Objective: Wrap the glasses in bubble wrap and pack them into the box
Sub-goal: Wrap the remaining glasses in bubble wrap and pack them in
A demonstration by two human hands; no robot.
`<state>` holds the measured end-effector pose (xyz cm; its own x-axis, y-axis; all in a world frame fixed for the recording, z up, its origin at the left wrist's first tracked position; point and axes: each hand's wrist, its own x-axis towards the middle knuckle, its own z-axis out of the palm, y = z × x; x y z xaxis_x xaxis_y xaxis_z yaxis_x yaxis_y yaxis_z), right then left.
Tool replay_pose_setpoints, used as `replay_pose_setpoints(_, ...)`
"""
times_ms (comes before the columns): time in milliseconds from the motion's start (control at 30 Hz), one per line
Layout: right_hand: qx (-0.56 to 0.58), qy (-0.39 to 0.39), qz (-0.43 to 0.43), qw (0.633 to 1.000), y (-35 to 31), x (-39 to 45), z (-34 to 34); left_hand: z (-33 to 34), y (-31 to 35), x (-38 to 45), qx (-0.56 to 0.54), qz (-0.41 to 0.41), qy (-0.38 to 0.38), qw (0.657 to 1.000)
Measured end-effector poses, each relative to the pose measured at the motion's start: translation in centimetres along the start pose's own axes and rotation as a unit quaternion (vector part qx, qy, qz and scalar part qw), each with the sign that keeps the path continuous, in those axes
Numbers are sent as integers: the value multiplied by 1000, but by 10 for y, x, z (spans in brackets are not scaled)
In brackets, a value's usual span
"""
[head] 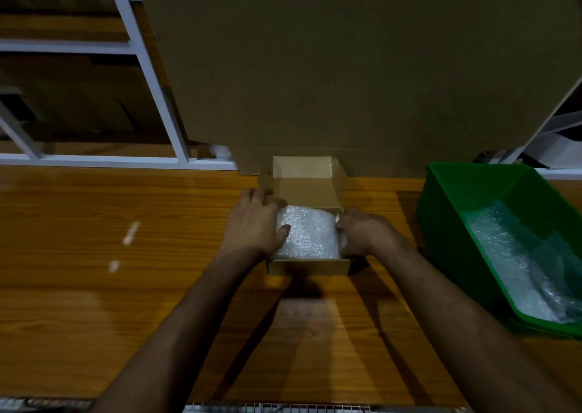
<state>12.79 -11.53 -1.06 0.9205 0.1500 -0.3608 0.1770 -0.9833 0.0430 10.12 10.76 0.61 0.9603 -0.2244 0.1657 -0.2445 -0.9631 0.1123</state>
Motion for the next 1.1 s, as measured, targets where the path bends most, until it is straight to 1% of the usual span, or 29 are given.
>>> replay_pose_setpoints(67,-12,-8,3,1000,-2,1,1,10,0,1,47,28,-39,998)
replay_pose_setpoints(133,-19,-9,-1,1000,-3,2,2,22,-4,0,78,27,-74,994)
replay_pose_setpoints(267,-2,-57,-19,998,2,1,1,38,-11,-5,82,20,-98,992)
replay_pose_setpoints(300,7,-55,-18,998,4,-2,-1,40,-11,-6,84,22,-93,992)
replay_pose_setpoints(333,18,-24,-15,999,7,-5,-5,40,-10,-5,91,26,-85,992)
replay_pose_setpoints(400,28,97,-23,995,4,-11,-15,41,-9,-2,113,35,-82,990)
replay_pose_setpoints(433,32,153,-56,986,-1,-12,-18,41,-8,0,121,37,-88,988)
replay_pose_setpoints(467,42,183,-103,977,-9,-12,-20,41,-8,1,119,38,-96,988)
replay_pose_setpoints(500,49,181,-156,970,-18,-11,-20,40,-8,2,108,36,-100,988)
replay_pose_setpoints(567,5,132,-237,962,-35,-4,-13,38,-12,1,76,27,-107,991)
replay_pose_setpoints(633,-48,92,-257,961,-44,4,0,34,-16,-1,15,6,-109,994)
replay_pose_setpoints(667,-47,90,-255,962,-45,8,5,33,-18,-3,-39,-19,-103,994)
replay_pose_setpoints(700,-39,93,-252,963,-46,10,9,31,-20,-6,-97,-49,-82,991)
replay_pose_setpoints(767,-46,98,-254,961,-46,13,12,31,-23,-15,-169,-83,2,982)
replay_pose_setpoints(800,-61,97,-259,959,-46,15,13,32,-24,-23,-178,-68,47,981)
replay_pose_setpoints(833,-76,96,-263,957,-46,16,12,35,-22,-31,-175,-31,81,981)
replay_pose_setpoints(867,-85,97,-265,956,-46,18,11,42,-20,-41,-163,15,100,981)
replay_pose_setpoints(900,-89,102,-267,954,-46,20,10,49,-16,-50,-145,52,98,983)
replay_pose_setpoints(933,-92,112,-275,950,-46,22,9,55,-12,-56,-125,66,79,987)
replay_pose_setpoints(1033,-116,156,-320,927,-48,28,11,72,-5,-64,-73,51,43,995)
replay_pose_setpoints(1100,-121,161,-335,921,-49,32,11,76,-1,-65,-47,51,56,996)
